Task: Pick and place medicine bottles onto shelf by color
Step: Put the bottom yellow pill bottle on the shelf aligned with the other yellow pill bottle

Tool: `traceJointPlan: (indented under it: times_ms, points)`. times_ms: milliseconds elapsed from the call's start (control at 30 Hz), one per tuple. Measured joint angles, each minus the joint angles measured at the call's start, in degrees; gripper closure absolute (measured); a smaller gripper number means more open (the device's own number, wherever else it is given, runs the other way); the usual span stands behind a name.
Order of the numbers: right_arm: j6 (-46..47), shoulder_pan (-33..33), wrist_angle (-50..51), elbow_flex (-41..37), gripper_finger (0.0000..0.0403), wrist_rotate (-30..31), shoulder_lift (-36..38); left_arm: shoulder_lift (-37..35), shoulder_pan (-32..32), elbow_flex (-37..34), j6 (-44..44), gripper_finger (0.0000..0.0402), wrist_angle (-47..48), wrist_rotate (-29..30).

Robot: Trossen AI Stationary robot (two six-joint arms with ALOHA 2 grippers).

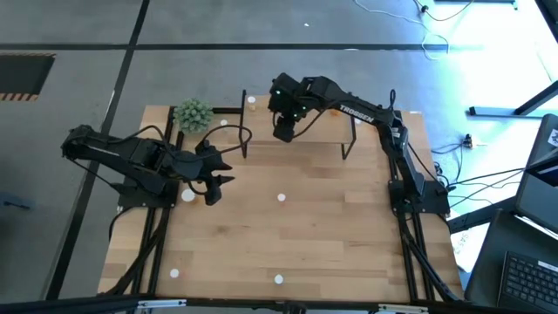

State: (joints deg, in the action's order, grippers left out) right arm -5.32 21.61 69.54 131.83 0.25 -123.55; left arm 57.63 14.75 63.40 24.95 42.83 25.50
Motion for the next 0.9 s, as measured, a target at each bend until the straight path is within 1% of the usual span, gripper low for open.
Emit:
traceJointPlan:
  times_ms: [267,367,567,900]
  points:
    - [0.26,-0.87,-5.14,0.0,0.0285,-0.46,-0.24,0.0,0.02,0.0,-0.02,0.0253,0.07,0.0]
    - [0.55,-0.86,-8.1,0.0,0.0285,-2.22,-0.28,0.0,0.02,0.0,-0.01,0.0253,0.07,0.0]
    - [0.65,-1.05,-12.96,-0.02,0.0285,-3.18,-1.26,0.0,0.02,0.0,-0.02,0.0253,0.07,0.0]
    - [0.46,-1.16,-13.25,-0.03,0.0285,-3.41,-4.47,0.0,0.02,0.0,0.02,0.0253,0.0,0.57]
